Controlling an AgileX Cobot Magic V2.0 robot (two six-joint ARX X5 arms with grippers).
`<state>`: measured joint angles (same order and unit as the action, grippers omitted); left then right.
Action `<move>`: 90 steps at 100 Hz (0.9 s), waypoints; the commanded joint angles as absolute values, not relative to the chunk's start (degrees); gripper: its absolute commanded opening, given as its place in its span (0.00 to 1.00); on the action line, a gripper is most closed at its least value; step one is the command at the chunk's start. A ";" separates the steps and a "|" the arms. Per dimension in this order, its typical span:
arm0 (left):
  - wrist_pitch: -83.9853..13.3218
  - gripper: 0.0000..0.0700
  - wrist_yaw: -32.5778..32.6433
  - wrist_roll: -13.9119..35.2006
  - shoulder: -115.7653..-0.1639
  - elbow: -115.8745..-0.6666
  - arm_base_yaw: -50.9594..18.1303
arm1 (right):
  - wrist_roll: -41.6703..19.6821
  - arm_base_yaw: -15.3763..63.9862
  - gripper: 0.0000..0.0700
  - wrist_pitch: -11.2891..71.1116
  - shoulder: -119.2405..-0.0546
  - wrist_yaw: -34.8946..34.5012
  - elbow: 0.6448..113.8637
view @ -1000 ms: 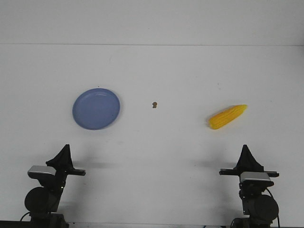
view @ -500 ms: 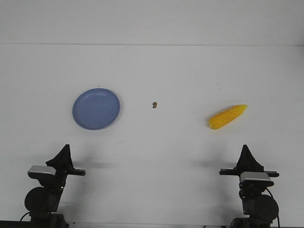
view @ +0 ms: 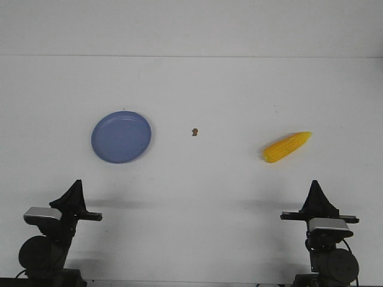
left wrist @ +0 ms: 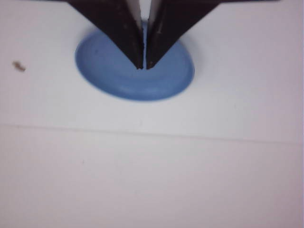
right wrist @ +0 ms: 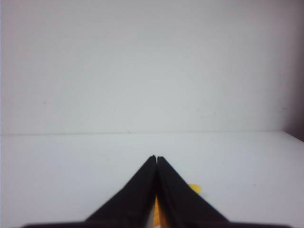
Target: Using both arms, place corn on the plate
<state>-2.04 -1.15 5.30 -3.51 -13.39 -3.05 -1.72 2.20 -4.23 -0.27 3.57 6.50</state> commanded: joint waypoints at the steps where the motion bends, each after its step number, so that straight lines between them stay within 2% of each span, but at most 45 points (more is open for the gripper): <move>1: -4.21 0.02 -0.84 6.44 -5.93 -17.85 -3.01 | -2.22 2.24 0.00 0.08 -1.28 4.62 10.46; 17: -13.13 0.02 -0.84 10.20 -15.46 -30.00 -3.01 | -4.69 2.24 0.00 11.66 -7.16 6.28 20.18; 39: -27.94 0.02 -0.89 11.92 -31.00 -46.98 -3.01 | -4.40 2.24 0.00 27.64 -20.12 6.26 35.40; 53: -35.29 0.02 -0.95 9.80 -39.38 -53.69 -3.03 | -4.45 2.24 0.00 35.92 -28.84 6.00 43.68; 69: -37.08 0.02 -2.17 9.52 -43.86 -55.07 -3.03 | -4.47 2.24 0.00 38.24 -34.35 5.56 47.99; 90: -37.54 0.02 -2.15 9.45 -44.71 -55.07 -3.01 | -4.51 2.24 0.00 37.65 -34.98 5.61 48.21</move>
<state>-37.78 -1.85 10.00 -44.51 -54.19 -3.05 -3.90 2.20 38.20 -34.94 5.72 47.22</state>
